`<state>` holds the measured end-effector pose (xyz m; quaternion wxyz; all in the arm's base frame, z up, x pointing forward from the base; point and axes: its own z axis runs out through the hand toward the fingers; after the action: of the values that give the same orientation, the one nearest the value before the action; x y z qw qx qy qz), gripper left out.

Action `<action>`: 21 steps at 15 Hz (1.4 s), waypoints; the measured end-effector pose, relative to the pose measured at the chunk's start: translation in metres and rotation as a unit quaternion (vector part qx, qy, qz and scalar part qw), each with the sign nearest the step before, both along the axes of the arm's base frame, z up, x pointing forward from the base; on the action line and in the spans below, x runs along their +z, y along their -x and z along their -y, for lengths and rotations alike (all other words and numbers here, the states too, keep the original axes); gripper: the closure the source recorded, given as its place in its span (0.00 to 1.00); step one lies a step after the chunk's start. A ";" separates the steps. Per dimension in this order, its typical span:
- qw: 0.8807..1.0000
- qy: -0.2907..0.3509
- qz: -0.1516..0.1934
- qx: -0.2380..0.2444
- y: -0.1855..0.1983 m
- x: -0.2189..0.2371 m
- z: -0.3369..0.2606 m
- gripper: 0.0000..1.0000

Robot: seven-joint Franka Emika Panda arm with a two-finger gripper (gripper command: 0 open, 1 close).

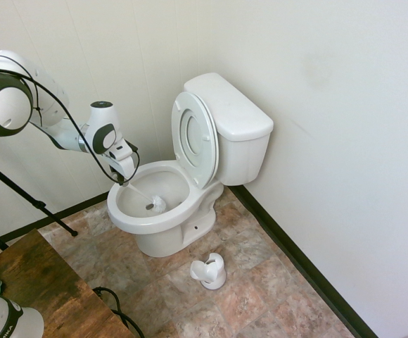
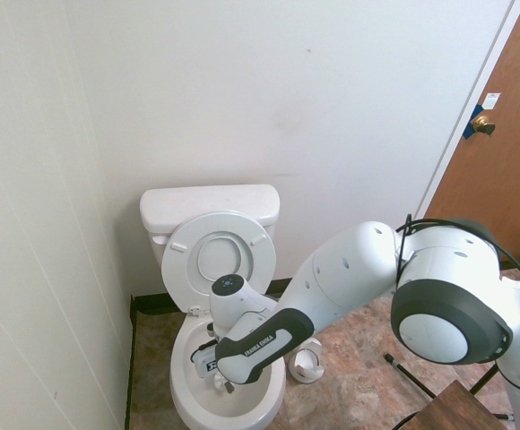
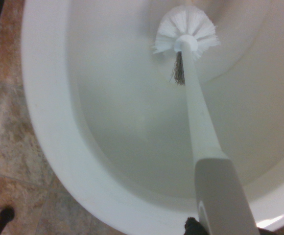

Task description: Clean the toilet

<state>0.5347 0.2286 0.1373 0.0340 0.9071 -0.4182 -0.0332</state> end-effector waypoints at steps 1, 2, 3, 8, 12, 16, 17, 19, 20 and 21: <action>1.000 -0.002 -0.003 0.000 0.003 0.001 0.010 1.00; 1.000 -0.004 -0.006 0.000 0.006 0.002 0.022 1.00; 1.000 -0.007 -0.007 -0.003 0.007 0.002 0.034 1.00; 0.999 -0.009 0.009 -0.038 -0.016 0.014 0.108 1.00; 0.998 -0.011 0.035 -0.046 -0.053 0.019 0.111 1.00; 0.997 -0.015 0.062 -0.047 -0.086 0.023 0.086 1.00; 0.996 -0.015 0.071 -0.048 -0.091 0.029 0.080 1.00; 0.995 -0.018 0.085 -0.050 -0.098 0.041 0.063 1.00; 0.995 -0.018 0.088 -0.049 -0.100 0.045 0.055 1.00; 0.995 -0.019 0.090 -0.048 -0.100 0.048 0.049 1.00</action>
<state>0.6349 0.1794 0.1851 -0.0229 0.8859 -0.4616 0.0395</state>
